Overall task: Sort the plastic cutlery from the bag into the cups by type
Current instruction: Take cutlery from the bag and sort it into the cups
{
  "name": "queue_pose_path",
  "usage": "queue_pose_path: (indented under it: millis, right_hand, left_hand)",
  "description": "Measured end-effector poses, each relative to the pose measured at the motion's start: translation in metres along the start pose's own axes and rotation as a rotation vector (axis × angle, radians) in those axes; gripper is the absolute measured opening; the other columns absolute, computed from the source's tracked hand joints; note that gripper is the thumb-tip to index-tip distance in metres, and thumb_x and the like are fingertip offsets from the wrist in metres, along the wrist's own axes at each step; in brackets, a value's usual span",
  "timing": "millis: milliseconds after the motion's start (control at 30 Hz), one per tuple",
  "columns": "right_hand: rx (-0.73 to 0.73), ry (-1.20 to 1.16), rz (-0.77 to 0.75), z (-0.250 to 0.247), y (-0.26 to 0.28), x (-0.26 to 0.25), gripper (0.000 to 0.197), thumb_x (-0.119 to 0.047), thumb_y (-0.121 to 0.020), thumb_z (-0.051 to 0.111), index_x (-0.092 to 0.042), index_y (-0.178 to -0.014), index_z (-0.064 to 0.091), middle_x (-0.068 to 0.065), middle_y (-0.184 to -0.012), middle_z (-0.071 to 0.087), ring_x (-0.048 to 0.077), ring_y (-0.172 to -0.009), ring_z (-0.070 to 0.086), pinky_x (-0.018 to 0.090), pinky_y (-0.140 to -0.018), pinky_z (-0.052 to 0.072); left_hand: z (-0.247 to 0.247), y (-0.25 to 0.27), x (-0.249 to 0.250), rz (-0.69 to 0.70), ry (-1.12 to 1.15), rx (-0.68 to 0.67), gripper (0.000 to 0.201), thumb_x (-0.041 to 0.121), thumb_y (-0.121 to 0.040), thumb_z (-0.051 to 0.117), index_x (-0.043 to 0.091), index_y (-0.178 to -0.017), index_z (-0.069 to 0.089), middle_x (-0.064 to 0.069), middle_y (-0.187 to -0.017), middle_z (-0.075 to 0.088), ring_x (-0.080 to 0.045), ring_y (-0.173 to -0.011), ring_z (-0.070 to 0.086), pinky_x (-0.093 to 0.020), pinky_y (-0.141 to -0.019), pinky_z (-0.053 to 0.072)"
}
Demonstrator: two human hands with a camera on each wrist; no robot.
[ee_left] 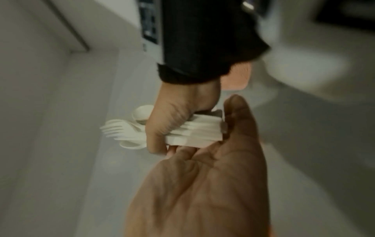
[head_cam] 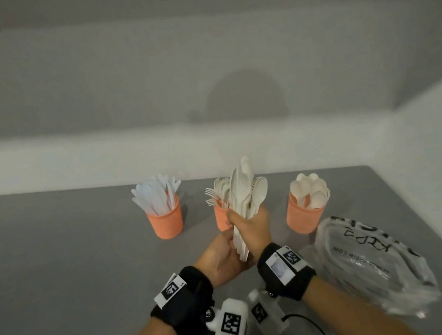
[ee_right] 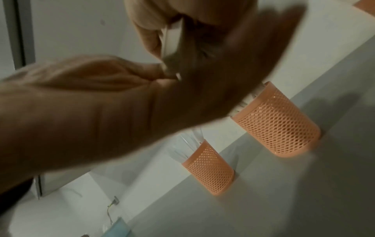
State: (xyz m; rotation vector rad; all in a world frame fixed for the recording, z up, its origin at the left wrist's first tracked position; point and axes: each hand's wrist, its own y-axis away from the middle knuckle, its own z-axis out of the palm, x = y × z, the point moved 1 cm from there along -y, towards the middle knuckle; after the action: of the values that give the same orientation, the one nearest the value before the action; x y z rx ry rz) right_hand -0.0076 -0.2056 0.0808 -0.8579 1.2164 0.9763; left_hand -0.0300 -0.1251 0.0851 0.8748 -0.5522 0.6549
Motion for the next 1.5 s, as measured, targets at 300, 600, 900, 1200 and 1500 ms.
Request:
queue_pose_path:
  millis: [300, 600, 900, 1200, 1500]
  right_hand:
    - [-0.188, 0.065, 0.125, -0.008, -0.007, 0.011, 0.012, 0.001, -0.082, 0.064, 0.000, -0.094, 0.061, -0.004, -0.046, 0.058, 0.006, -0.038, 0.054, 0.020, -0.041, 0.045]
    - [-0.646, 0.094, 0.442, 0.006, 0.014, 0.003, 0.006, -0.011, -0.090, 0.055, -0.012, -0.092, 0.061, 0.002, -0.061, 0.068, 0.010, -0.047, 0.060, 0.020, -0.047, 0.049]
    - [-0.667, -0.170, 0.718, -0.002, 0.007, 0.012, 0.026, -0.026, -0.076, 0.051, -0.008, -0.095, 0.054, 0.004, -0.060, 0.063, 0.010, -0.042, 0.049, 0.018, -0.042, 0.042]
    - [-0.559, 0.004, 0.605, 0.007, -0.004, 0.023, 0.014, -0.023, -0.090, 0.052, -0.012, -0.098, 0.054, 0.001, -0.056, 0.053, 0.011, -0.044, 0.049, 0.022, -0.046, 0.045]
    - [-0.518, -0.080, 0.607, 0.010, -0.012, 0.030, 0.015, -0.029, -0.091, 0.051, -0.015, -0.097, 0.054, 0.001, -0.062, 0.054, 0.010, -0.049, 0.049, 0.021, -0.051, 0.044]
  left_hand:
    - [-0.036, -0.004, 0.036, 0.269, -0.436, 0.061, 0.078, 0.044, -0.061, 0.071, 0.017, -0.129, 0.045, -0.002, -0.111, 0.063, -0.015, -0.104, 0.058, -0.037, -0.103, 0.039]
    - [-0.030, -0.013, 0.045, 0.521, -0.350, 0.224, 0.030, 0.016, -0.085, 0.064, -0.002, -0.109, 0.061, -0.013, -0.084, 0.071, -0.019, -0.071, 0.069, -0.026, -0.060, 0.054]
    - [-0.044, -0.018, 0.054, 0.307, -0.416, 0.172, 0.050, 0.052, -0.095, 0.032, 0.015, -0.107, 0.063, -0.008, -0.105, 0.070, -0.023, -0.100, 0.065, -0.037, -0.091, 0.051]
    - [-0.060, -0.028, 0.074, 0.741, -0.623, 0.517, 0.009, 0.014, -0.086, 0.063, 0.011, -0.081, 0.056, 0.001, -0.068, 0.052, -0.012, -0.062, 0.050, -0.012, -0.054, 0.045]
    - [-0.066, -0.031, 0.088, 0.709, -0.598, 0.499, 0.020, 0.008, -0.086, 0.062, 0.016, -0.071, 0.051, -0.003, -0.065, 0.051, -0.020, -0.058, 0.050, -0.028, -0.059, 0.043]
